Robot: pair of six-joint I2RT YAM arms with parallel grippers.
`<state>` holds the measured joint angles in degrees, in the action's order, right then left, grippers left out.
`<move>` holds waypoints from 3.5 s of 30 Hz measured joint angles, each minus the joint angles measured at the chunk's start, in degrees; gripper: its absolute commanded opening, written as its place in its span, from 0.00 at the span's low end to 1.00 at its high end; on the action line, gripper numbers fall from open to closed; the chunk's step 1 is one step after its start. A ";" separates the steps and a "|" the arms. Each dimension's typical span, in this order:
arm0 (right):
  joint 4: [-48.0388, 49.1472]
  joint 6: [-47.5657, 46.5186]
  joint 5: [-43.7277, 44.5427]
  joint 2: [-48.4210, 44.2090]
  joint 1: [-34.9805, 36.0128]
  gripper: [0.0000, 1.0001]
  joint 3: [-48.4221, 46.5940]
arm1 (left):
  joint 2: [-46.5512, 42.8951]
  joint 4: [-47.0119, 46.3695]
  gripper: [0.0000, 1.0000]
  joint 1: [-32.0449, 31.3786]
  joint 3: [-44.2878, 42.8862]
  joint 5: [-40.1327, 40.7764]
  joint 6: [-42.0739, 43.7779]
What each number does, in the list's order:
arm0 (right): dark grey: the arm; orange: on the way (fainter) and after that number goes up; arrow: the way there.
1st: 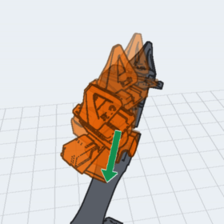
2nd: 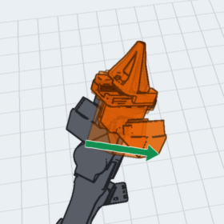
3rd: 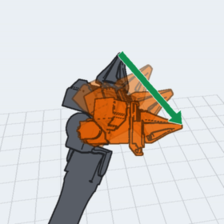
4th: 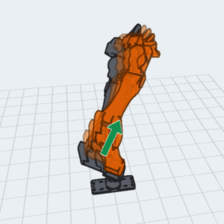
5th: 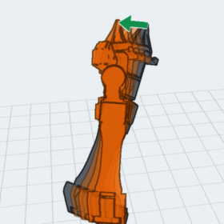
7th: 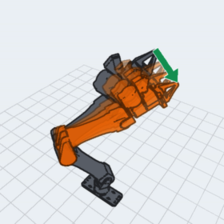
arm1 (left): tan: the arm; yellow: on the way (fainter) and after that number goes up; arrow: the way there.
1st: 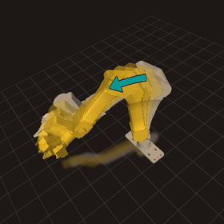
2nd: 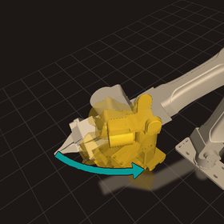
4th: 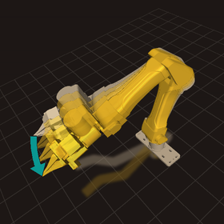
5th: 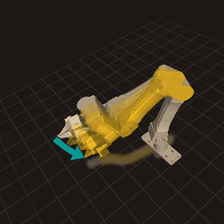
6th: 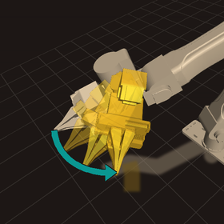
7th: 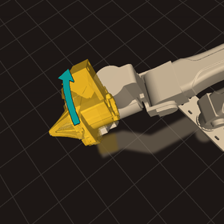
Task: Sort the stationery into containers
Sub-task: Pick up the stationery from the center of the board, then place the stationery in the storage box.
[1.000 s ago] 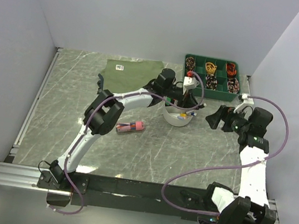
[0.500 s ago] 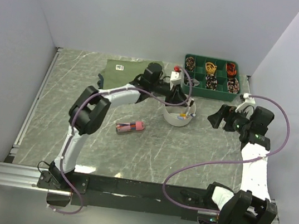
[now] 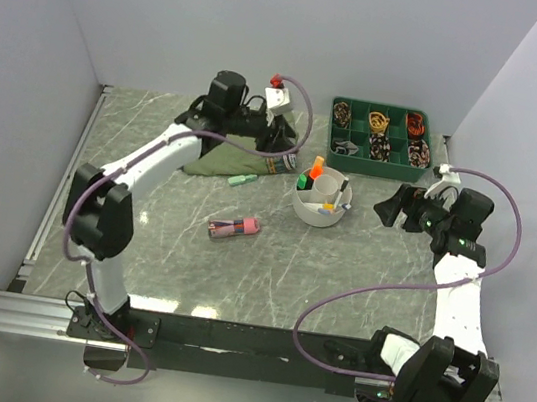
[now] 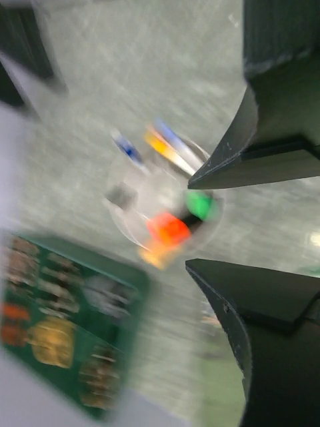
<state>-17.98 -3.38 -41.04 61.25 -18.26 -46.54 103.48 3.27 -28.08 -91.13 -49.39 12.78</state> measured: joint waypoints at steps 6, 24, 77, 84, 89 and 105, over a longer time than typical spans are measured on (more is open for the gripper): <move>2.47 1.84 -0.66 -0.28 0.00 1.00 0.87 | 10.64 24.94 0.52 1.27 -9.64 13.49 12.63; 2.51 2.27 -0.83 -0.70 -0.02 1.00 1.97 | 16.81 32.48 0.50 1.55 -6.58 33.24 19.21; 2.38 1.40 -0.31 4.98 -0.28 1.00 0.39 | 15.82 38.14 0.01 0.44 -27.41 15.23 15.17; 2.34 1.29 -0.31 5.53 -0.28 1.00 -0.28 | 15.98 18.88 0.02 -2.14 -24.35 6.05 8.57; 2.01 0.76 -0.15 5.57 -0.31 1.00 -0.72 | 19.43 6.88 0.04 -5.57 -25.57 1.29 4.20; -1.90 -0.92 0.07 5.55 -0.37 1.00 -3.02 | 33.53 -8.37 0.04 -8.37 -27.87 -1.79 -4.79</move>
<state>-19.88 -4.29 -40.97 66.81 -18.63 -49.56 137.01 -5.10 -36.45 -119.00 -51.18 7.99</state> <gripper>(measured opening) 0.998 0.256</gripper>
